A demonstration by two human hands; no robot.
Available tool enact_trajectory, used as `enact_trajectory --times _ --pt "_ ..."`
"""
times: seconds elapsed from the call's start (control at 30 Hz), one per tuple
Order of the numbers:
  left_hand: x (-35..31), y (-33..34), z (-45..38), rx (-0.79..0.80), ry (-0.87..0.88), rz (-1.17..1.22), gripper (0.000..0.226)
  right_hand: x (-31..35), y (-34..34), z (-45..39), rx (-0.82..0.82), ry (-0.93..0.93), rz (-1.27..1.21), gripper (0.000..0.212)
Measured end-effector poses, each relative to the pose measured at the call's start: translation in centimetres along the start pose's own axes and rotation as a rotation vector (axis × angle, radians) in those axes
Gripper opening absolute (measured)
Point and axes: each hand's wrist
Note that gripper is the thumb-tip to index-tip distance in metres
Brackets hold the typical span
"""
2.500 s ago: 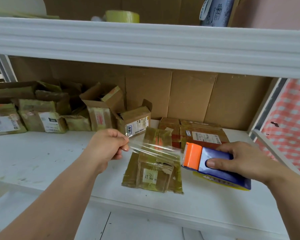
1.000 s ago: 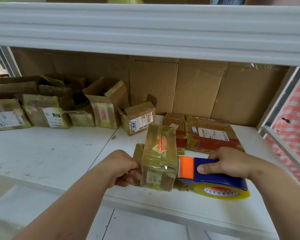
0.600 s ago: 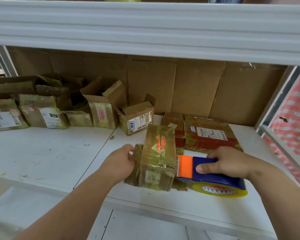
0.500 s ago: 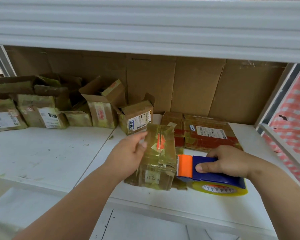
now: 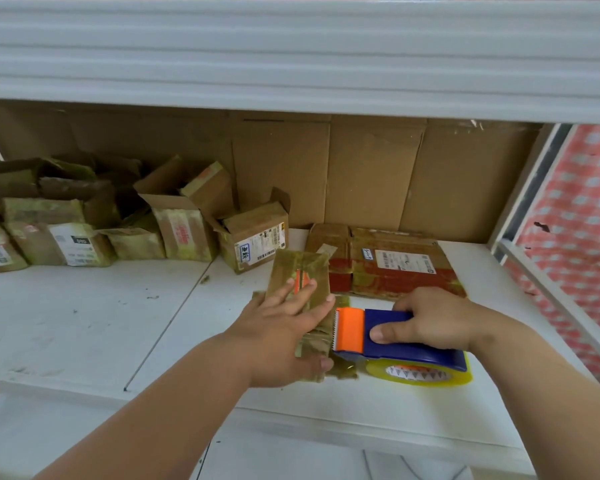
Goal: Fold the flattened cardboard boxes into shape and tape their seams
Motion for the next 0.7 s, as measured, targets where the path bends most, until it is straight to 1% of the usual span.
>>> enact_trajectory --times 0.1,0.2,0.3,0.37,0.43,0.5,0.53,0.57,0.6,0.7 --pt "0.0 0.2 0.2 -0.016 -0.017 0.0 0.079 -0.3 0.0 -0.1 -0.007 -0.013 0.001 0.058" --pt "0.3 0.0 0.4 -0.003 -0.033 0.037 0.069 -1.0 -0.2 0.3 0.006 -0.045 -0.016 0.054" --pt "0.1 -0.6 0.2 0.025 -0.047 0.103 0.065 -2.0 -0.4 1.0 -0.005 -0.089 -0.047 0.05" --pt "0.0 -0.8 0.0 0.043 -0.053 0.119 0.057 -2.5 -0.7 1.4 -0.018 -0.119 -0.058 0.051" --pt "0.2 -0.8 -0.2 0.053 -0.048 0.101 0.055 -3.0 -0.9 1.7 -0.03 -0.136 -0.094 0.06" --pt "0.3 -0.7 -0.2 0.053 -0.044 0.104 0.057 -3.3 -1.1 1.9 -0.04 -0.167 -0.126 0.082" --pt "0.3 -0.7 -0.1 0.049 -0.044 0.109 0.057 -3.5 -1.1 1.9 -0.047 -0.179 -0.13 0.088" --pt "0.3 -0.7 0.0 0.047 -0.045 0.111 0.057 -3.6 -1.2 2.1 -0.051 -0.188 -0.128 0.088" --pt "0.3 -0.8 0.1 0.046 -0.049 0.114 0.057 -3.8 -1.3 2.3 -0.056 -0.188 -0.115 0.081" --pt "0.1 -1.0 0.2 0.047 -0.06 0.145 0.057 -4.2 -2.1 3.0 -0.067 -0.141 -0.005 0.049"
Point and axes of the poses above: each hand's wrist, its own z-axis away from the middle knuckle, its own y-axis out of the palm, x = y × z, and after that the axes turned 3 degrees about -x, right-handed
